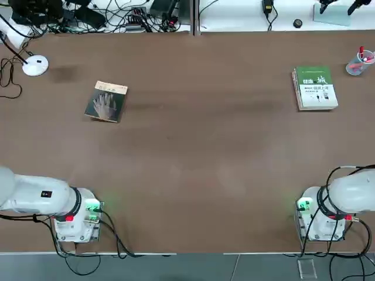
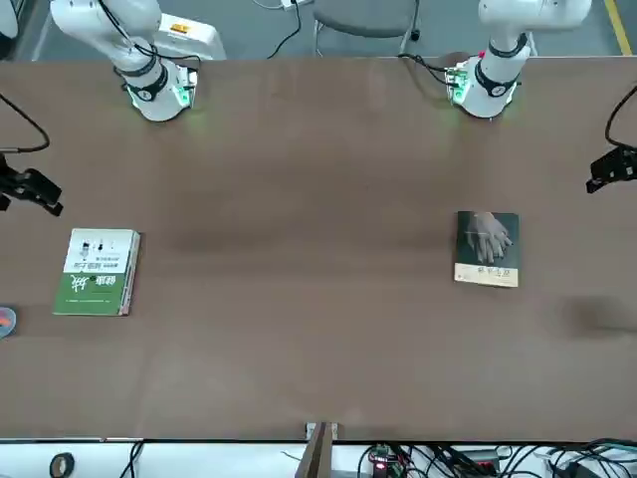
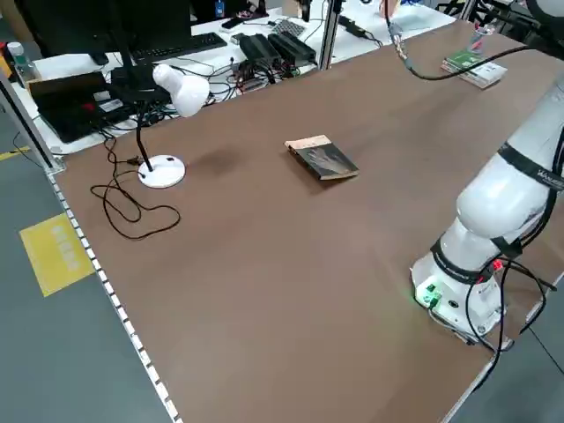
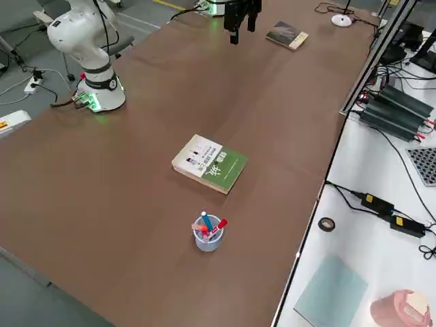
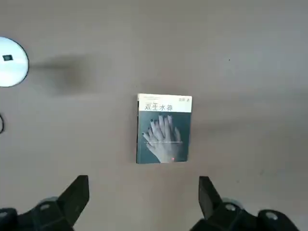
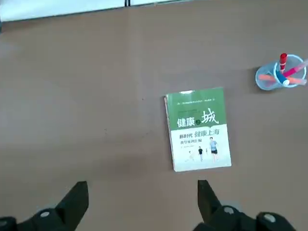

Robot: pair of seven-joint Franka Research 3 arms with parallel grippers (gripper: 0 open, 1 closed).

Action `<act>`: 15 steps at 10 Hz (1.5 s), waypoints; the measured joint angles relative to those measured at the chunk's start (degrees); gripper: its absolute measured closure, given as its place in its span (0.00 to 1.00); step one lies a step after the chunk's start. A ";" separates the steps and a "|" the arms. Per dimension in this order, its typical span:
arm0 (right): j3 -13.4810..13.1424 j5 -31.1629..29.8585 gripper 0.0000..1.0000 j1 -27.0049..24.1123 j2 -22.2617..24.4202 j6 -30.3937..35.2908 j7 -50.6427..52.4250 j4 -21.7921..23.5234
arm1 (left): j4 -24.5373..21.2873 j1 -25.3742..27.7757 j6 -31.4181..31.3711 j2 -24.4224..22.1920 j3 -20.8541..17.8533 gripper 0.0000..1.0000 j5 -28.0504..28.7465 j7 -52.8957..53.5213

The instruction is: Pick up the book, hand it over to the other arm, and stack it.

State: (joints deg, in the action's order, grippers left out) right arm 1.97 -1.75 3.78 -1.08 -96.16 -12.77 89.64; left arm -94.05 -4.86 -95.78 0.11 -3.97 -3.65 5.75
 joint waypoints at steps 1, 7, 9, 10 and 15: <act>0.02 0.07 0.00 0.24 0.00 0.71 0.00 0.00 | -2.03 -0.01 -2.67 0.13 0.14 0.00 -0.08 0.00; 0.09 0.22 0.00 1.22 0.00 1.90 -0.10 0.01 | -17.60 -0.05 -22.75 0.34 2.33 0.00 -0.14 0.00; 0.09 0.23 0.00 1.23 0.00 1.89 -0.12 0.01 | -21.63 -0.06 -27.59 0.38 2.47 0.00 -0.41 0.00; 0.09 0.23 0.00 1.23 0.00 1.89 -0.13 0.01 | -22.85 -0.06 -28.92 0.41 2.47 0.00 -0.71 0.00; 0.09 0.24 0.00 1.25 -0.02 1.89 -0.14 0.04 | -25.58 0.17 -31.64 2.51 2.48 0.00 -5.81 2.68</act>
State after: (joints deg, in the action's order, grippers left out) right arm 2.06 -1.50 5.03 -1.09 -94.27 -12.91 89.68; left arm -119.63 -4.69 -127.41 2.62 -1.49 -9.46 8.43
